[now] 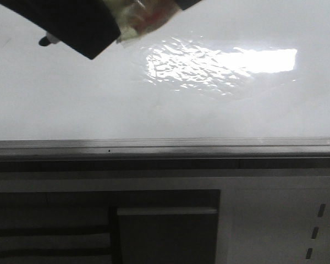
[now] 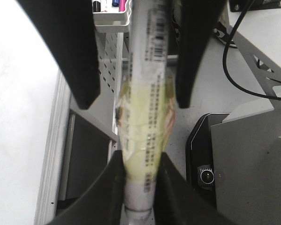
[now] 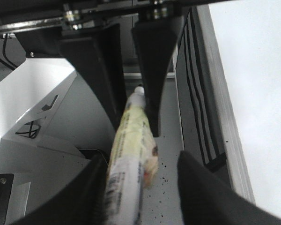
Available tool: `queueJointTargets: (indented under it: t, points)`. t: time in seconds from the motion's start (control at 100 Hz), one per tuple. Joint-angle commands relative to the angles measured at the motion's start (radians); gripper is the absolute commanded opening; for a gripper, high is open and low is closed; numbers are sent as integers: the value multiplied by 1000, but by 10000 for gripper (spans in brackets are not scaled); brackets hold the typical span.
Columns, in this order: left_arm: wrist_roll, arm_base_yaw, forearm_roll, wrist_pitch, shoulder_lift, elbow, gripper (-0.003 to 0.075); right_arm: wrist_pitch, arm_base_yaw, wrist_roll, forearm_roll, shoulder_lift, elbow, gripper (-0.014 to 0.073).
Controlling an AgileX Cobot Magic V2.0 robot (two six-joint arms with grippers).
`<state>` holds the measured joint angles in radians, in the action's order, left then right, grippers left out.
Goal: Write number 4 on whiteboard
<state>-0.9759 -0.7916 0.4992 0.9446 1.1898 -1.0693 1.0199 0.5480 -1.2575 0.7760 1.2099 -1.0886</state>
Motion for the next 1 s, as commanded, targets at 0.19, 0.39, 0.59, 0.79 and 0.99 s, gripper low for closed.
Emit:
queueJointTargets:
  t: [0.19, 0.39, 0.59, 0.79, 0.99]
  points:
    - [-3, -9, 32, -39, -13, -32, -20, -17, 2, -15, 57, -18, -35, 218]
    - [-3, -9, 24, -39, -13, -32, -20, 7, 2, -15, 59, -18, -39, 218]
    - [-3, -9, 24, -39, -13, -32, -20, 56, 2, -11, 58, -18, -86, 215]
    - [-3, -9, 24, -39, -13, -32, -20, 59, 0, 5, 7, -18, -87, 216]
    - [-3, -9, 24, -39, -13, -32, -20, 52, 0, 5, 14, -8, -81, 216]
